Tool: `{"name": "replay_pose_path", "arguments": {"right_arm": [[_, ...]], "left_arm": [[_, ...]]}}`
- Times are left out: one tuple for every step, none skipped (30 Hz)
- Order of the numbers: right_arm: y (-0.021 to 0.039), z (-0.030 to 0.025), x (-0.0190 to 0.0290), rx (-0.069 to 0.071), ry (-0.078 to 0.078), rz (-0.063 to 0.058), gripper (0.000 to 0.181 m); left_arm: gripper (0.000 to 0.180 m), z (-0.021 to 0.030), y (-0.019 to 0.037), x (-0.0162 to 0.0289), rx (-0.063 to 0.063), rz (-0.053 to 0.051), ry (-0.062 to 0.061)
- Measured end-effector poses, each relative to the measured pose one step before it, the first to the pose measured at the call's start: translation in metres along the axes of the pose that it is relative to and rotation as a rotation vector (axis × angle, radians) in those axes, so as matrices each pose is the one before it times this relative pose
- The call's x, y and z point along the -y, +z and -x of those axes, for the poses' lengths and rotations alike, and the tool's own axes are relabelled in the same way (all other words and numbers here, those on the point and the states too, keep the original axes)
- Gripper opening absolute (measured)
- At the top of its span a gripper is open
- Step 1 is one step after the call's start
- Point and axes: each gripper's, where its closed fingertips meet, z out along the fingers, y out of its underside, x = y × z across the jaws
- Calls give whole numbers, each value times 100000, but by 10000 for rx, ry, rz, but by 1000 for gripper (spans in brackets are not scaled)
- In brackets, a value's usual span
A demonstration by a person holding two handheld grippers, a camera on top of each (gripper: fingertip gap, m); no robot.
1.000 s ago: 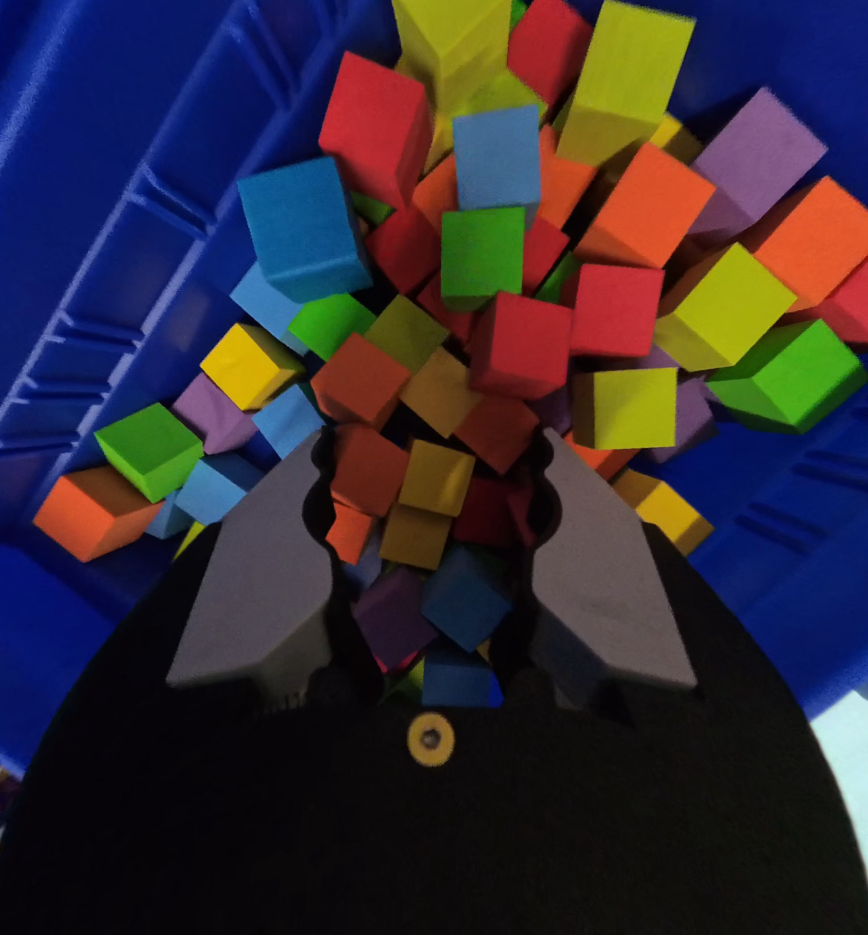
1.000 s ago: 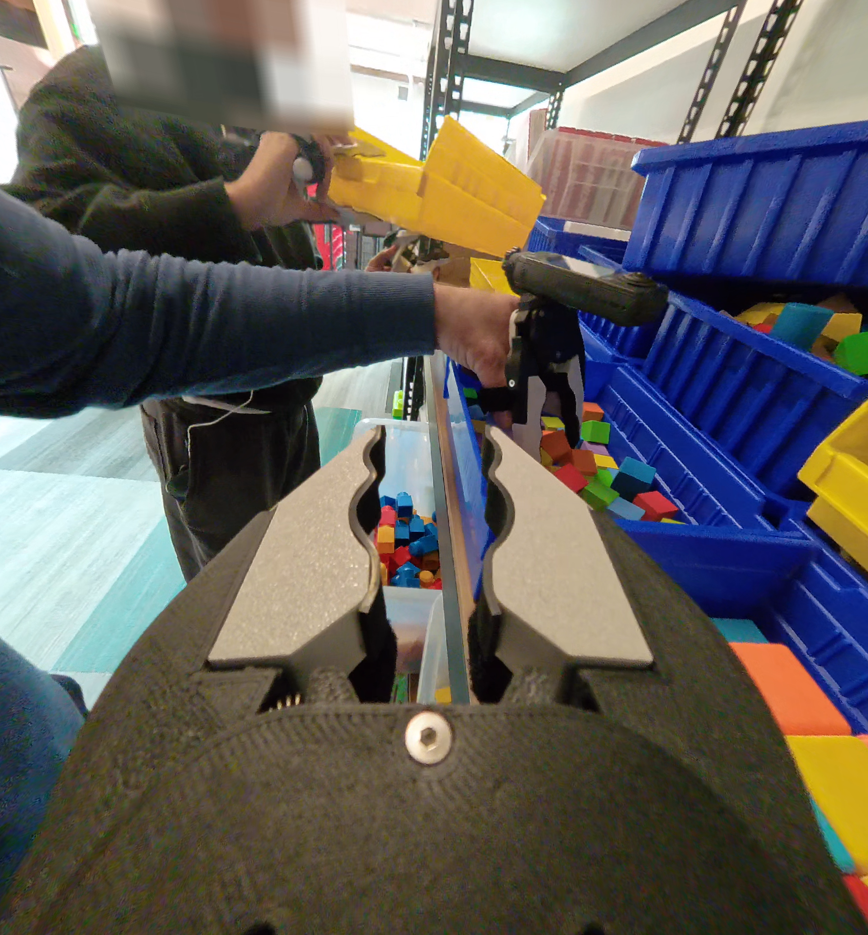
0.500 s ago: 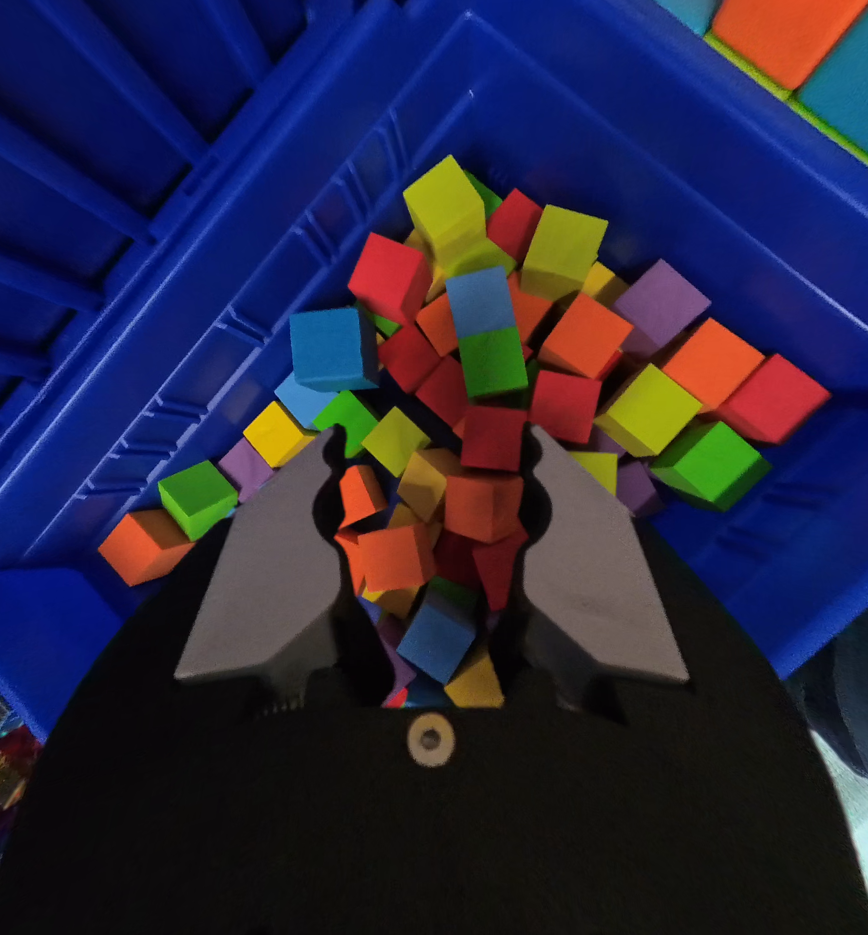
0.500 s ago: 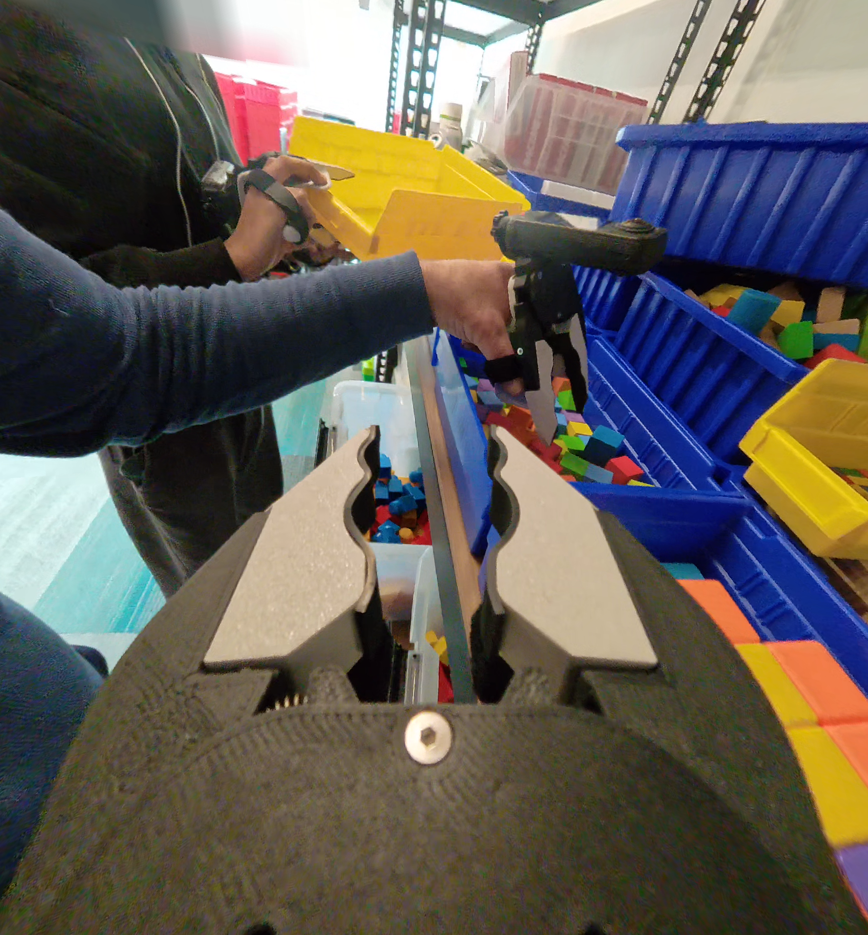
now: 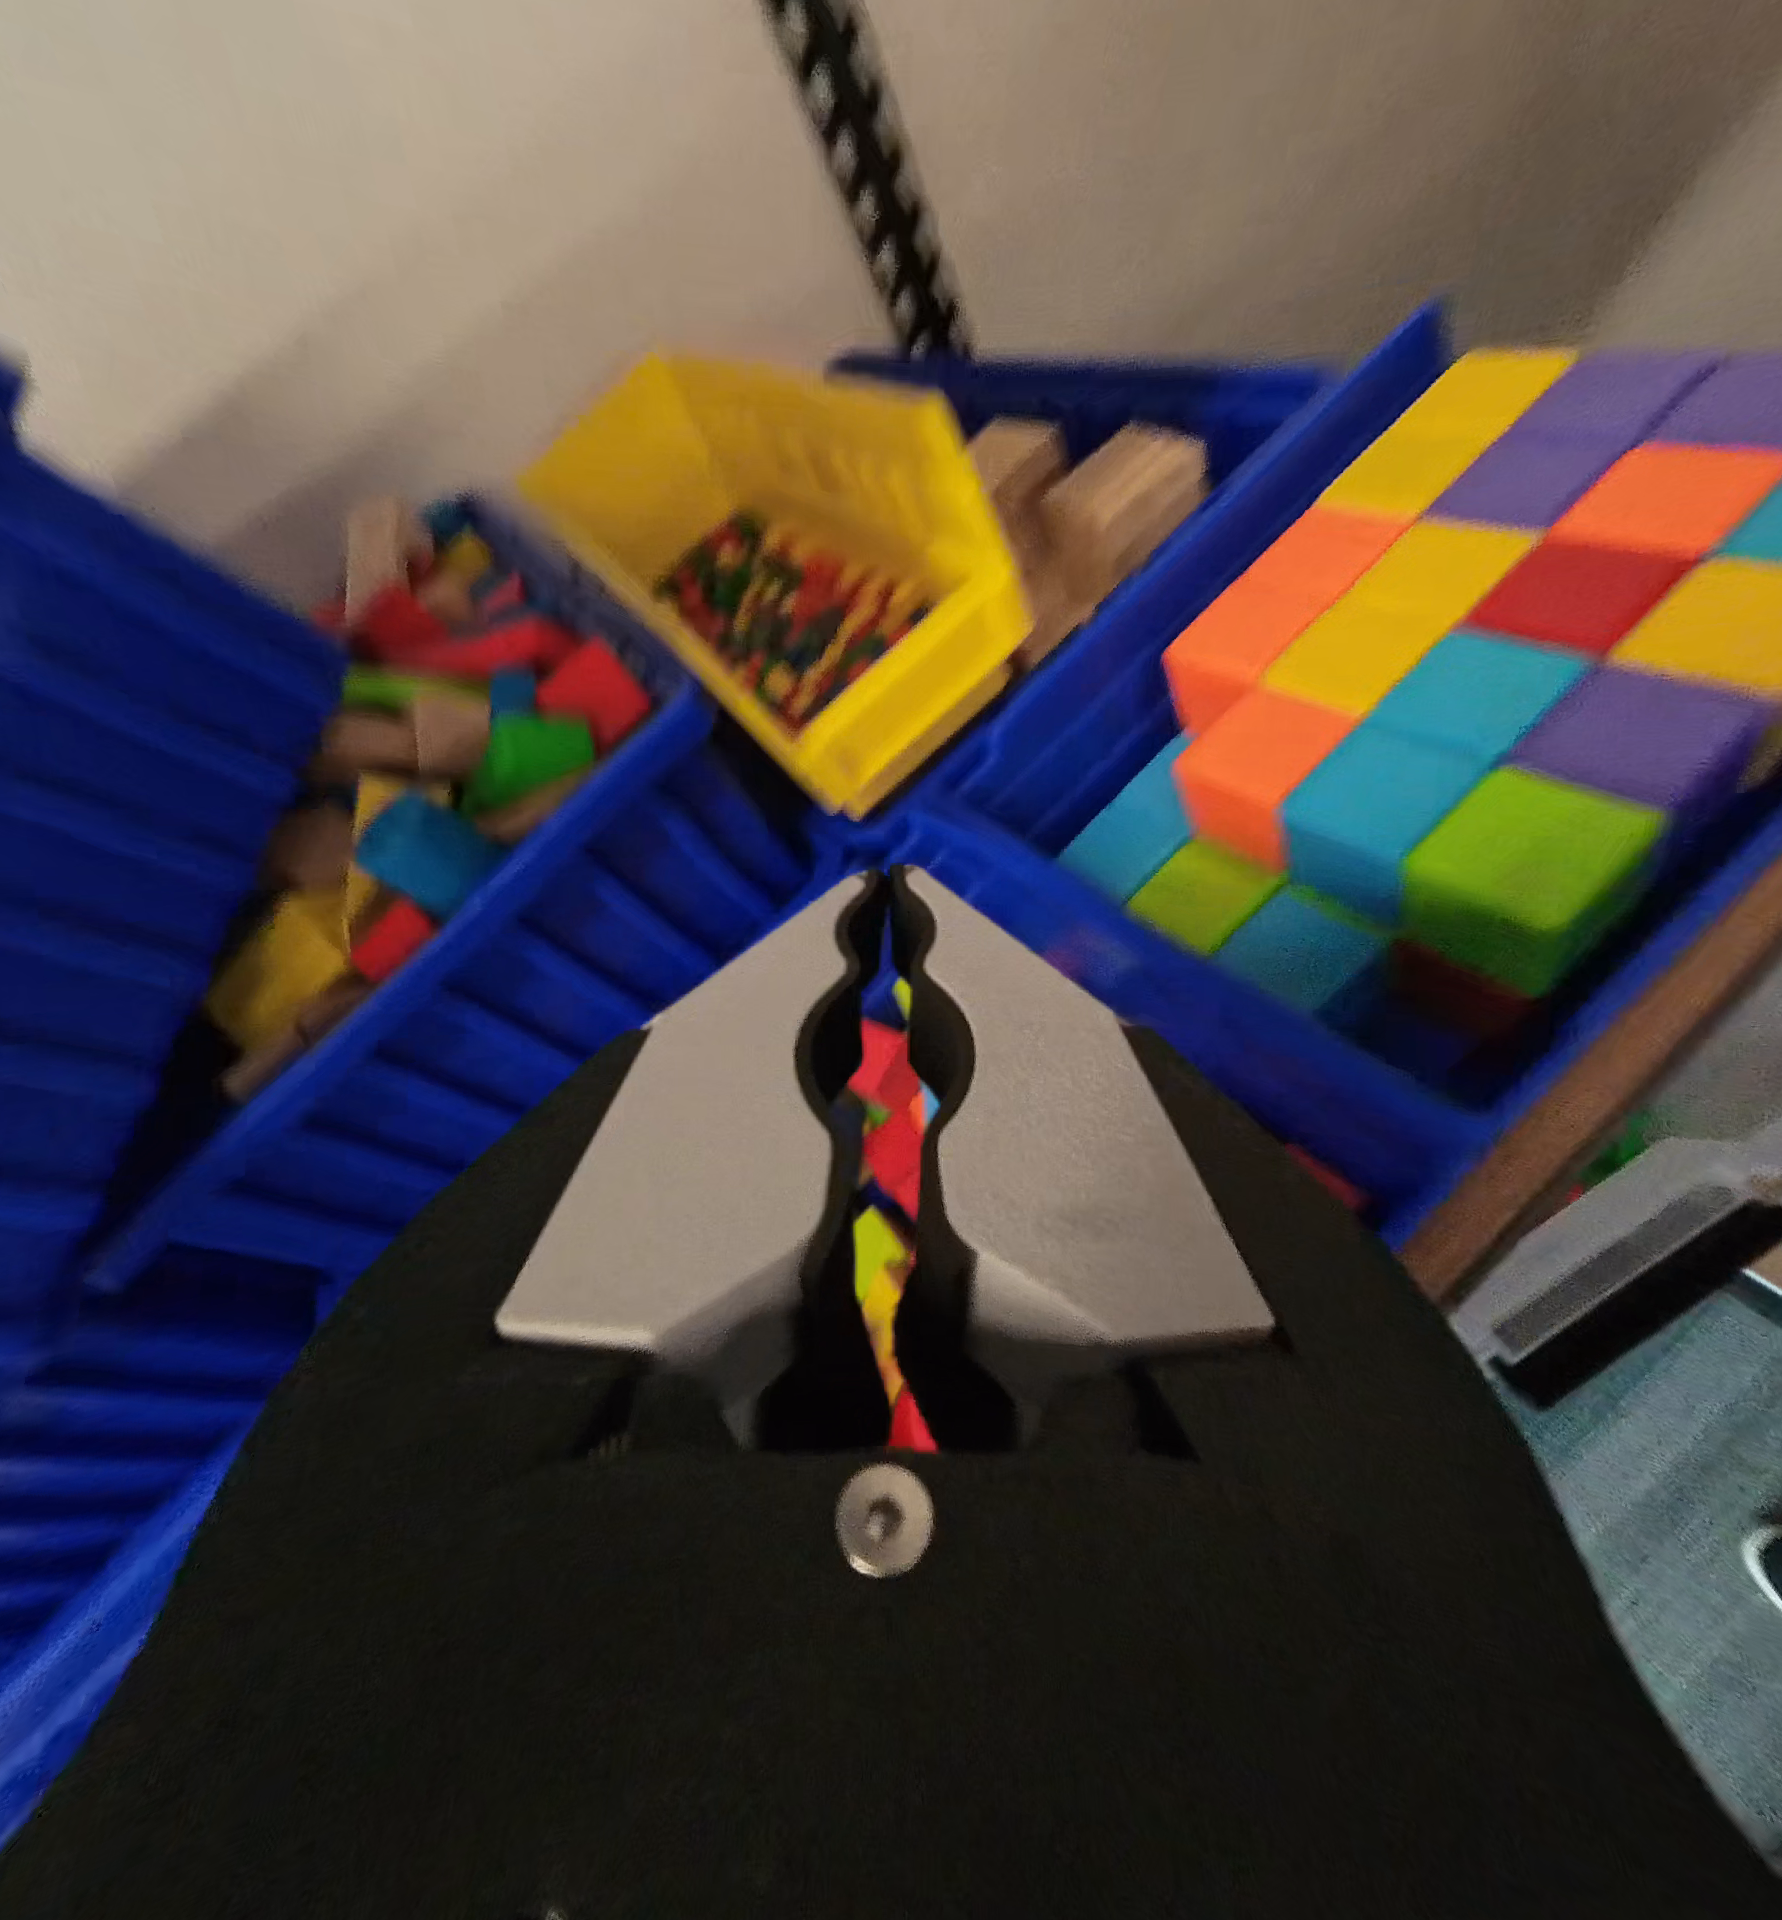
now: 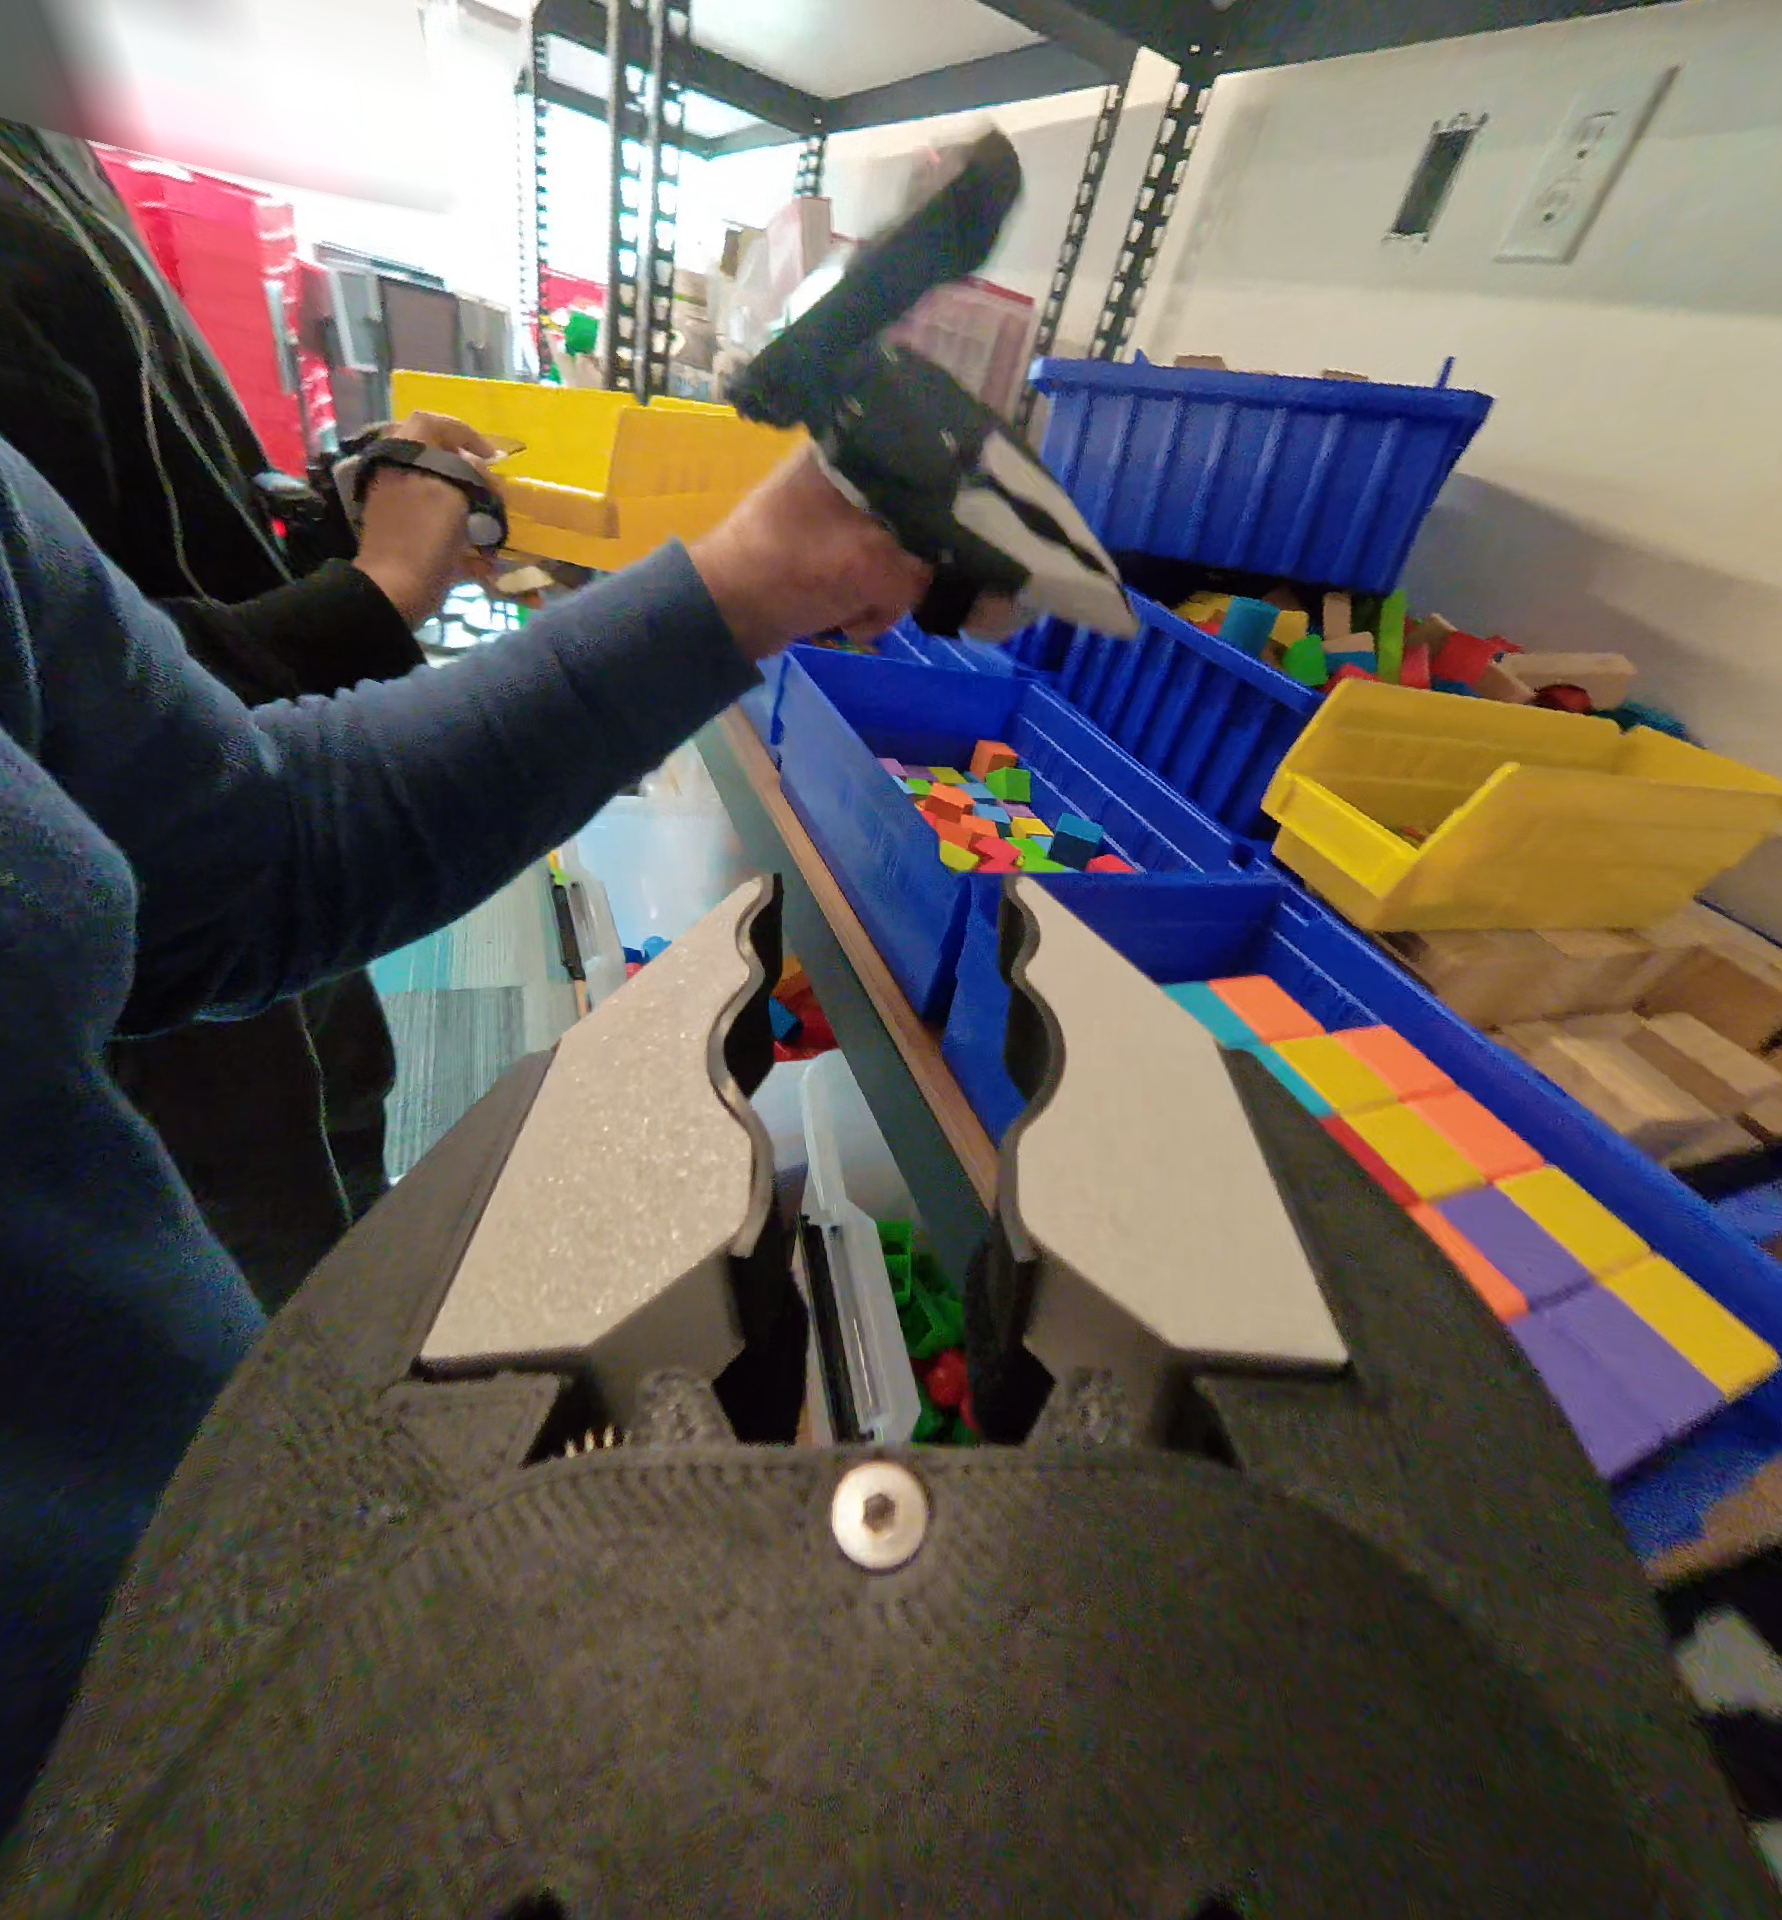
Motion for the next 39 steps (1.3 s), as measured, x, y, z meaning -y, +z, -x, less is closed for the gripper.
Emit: {"name": "replay_pose_path", "arguments": {"right_arm": [[-709, 191, -330, -242, 52, 8, 40], [-691, 148, -388, -246, 74, 36, 39], [-794, 224, -326, -203, 121, -2, 39], [-793, 193, -243, -201, 143, -49, 39], [-766, 151, -222, -197, 147, -38, 39], [-751, 284, -212, -125, 113, -35, 39], [-779, 351, -211, -120, 54, -44, 39], [-761, 230, -257, -190, 5, -7, 39], [-748, 124, -305, -209, 16, 26, 39], [-783, 49, -208, -185, 60, -25, 38], [-819, -22, -81, -177, 94, -83, 38], [-786, -85, -31, -164, 100, -72, 38], [-722, -105, -81, -132, 80, -15, 38], [-674, -105, -122, -136, 34, 26, 38], [-632, -87, -83, -130, -16, 3, 38], [-578, -44, -30, -107, -4, -27, 38], [-535, -44, -38, -80, 47, -42, 38], [-471, -37, -90, -55, 88, -38, 38], [-439, -43, -119, -43, 92, -18, 38], [-471, -46, -84, -56, 63, -32, 38], [-505, -77, -12, -61, 51, -60, 37], [-472, -84, -30, -52, 58, -40, 37], [-450, -79, -136, -42, 49, 13, 37], [-395, -105, -239, -39, 40, 40, 37], [-391, -155, -298, -52, 55, 50, 37], [-381, -177, -257, -52, 59, 33, 37], [-412, -173, -157, -54, 40, -14, 36], [-397, -191, -106, -48, 29, -22, 36], [-313, -184, -80, -54, 13, 2, 35], [-270, -192, -84, -40, 4, 10, 35], [-207, -124, -44, 8, 9, -6, 35], [-139, -54, -1, 41, 2, -23, 34], [-62, -30, 10, 30, -21, -15, 34], [-24, -46, -34, 13, -40, 8, 34], [24, -43, -50, 15, -40, 11, 33], [35, -44, -43, 17, -17, 5, 33], [49, -61, -21, 10, -9, -4, 33], [25, -100, 55, -22, -24, -35, 33], [38, -141, 145, -53, -33, -63, 33]], "left_arm": [[0, -1182, -1137, 2326, -32, -589, 291], [0, -1279, -961, 2611, -88, -654, 316], [0, -1816, -702, 2793, -374, -570, 269], [0, -1781, -264, 2725, -336, -453, 333], [0, -1560, 85, 2609, -179, -364, 486], [0, -2085, 201, 2847, -506, -378, 412], [0, -2153, 415, 3310, -606, -656, 298], [0, -2203, 728, 3652, -583, -845, 346], [0, -2124, 1280, 3337, -620, -584, 390], [0, -1690, 1708, 3231, -464, -512, 487], [1, -1421, 1984, 3386, -460, -720, 524], [9, -1495, 2389, 3002, -733, -678, 494], [21, -1330, 2768, 2265, -867, -418, 299], [31, -833, 2874, 1522, -807, -88, 272], [37, -416, 2648, 1547, -658, -266, 545], [42, -582, 2348, 1382, -851, -425, 597], [49, -252, 2205, 811, -908, -241, 204], [55, 193, 2044, 372, -782, -98, -61], [55, -94, 1783, -93, -957, 21, -60], [54, 169, 1490, -236, -752, 43, -146], [52, -259, 1174, -114, -906, -99, -106], [51, -564, 970, -330, -1104, -25, -272], [54, -407, 753, -214, -983, -71, -282], [60, 255, 273, 546, -376, -511, -107], [58, -49, 34, 160, -465, -106, 29], [54, -191, -43, -69, -423, 188, 37], [45, -414, -46, 31, -348, 187, 246], [33, -509, -11, 122, -234, 125, 443], [28, -290, 46, 42, -132, 171, 236], [27, -34, 59, 74, -72, 92, -44], [27, -20, -42, -53, -44, -19, 201], [26, -18, -50, -39, -126, -91, -22], [26, -26, -46, -31, -46, 8, 49], [26, -14, -22, -24, 15, 67, 159], [25, -16, 13, 22, -61, 51, 82], [25, -13, 26, 69, -68, 30, 100], [24, 19, 50, 56, -42, 27, 108], [24, 6, 9, 23, -116, 14, -6], [23, -21, -20, -26, -119, 34, -8]]}}
